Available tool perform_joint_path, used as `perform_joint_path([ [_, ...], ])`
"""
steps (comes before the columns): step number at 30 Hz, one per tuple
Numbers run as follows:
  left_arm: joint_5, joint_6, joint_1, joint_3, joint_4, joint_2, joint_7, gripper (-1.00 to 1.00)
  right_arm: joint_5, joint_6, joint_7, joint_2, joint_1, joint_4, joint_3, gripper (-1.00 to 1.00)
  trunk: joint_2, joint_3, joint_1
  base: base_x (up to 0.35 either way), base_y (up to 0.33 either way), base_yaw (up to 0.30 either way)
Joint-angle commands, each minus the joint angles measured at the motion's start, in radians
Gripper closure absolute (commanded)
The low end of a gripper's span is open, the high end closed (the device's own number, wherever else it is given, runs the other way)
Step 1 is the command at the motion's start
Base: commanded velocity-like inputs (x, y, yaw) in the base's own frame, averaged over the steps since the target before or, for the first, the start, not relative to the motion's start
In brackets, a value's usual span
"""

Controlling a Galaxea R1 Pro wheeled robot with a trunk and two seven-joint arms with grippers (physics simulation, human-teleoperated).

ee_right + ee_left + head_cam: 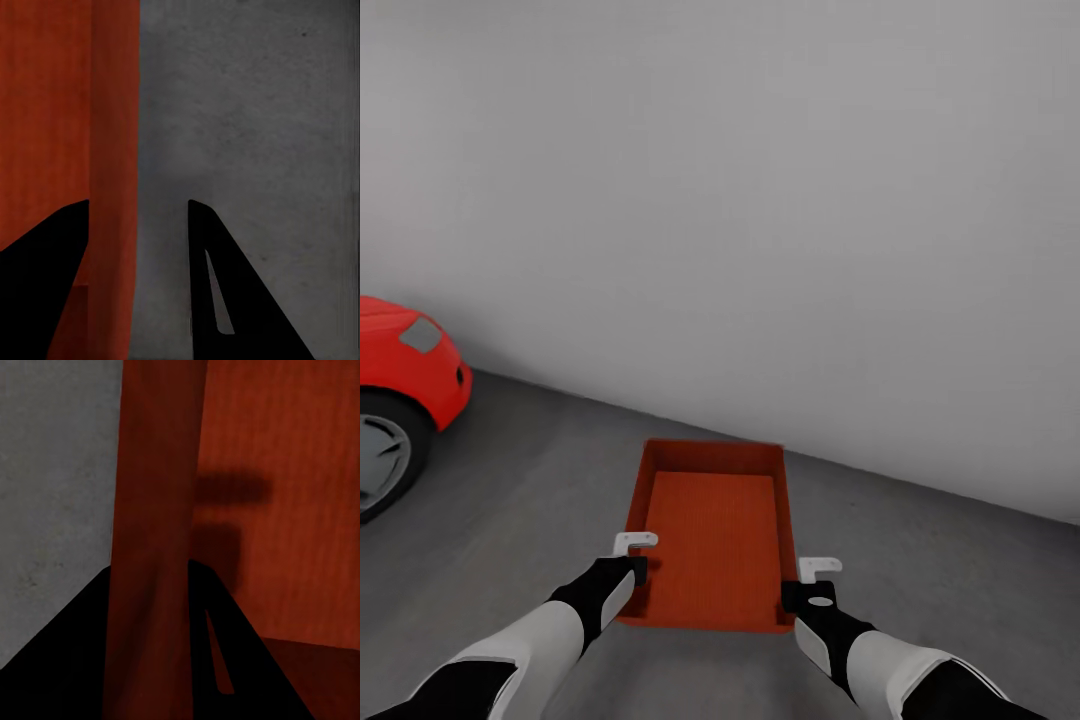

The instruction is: Move the two storage containers from the living room to the garage. In the garage, place one container on the floor and stack the other container on top of it (either order is fine).

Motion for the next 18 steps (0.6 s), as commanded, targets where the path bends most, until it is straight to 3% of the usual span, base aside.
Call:
perform_joint_path([
  [1,0.017,0.006,0.0,-0.012,0.002,0.0,0.005,1.0,0.004,-0.008,-0.003,0.001,-0.002,-0.015,-0.004,1.0,-0.002,-0.002,0.001,0.322,0.0,-0.283],
  [18,0.017,0.006,0.0,-0.012,0.002,0.0,0.005,1.0,0.004,-0.008,-0.003,0.001,-0.001,-0.015,-0.004,1.0,-0.002,-0.002,0.001,0.321,0.0,-0.283],
])
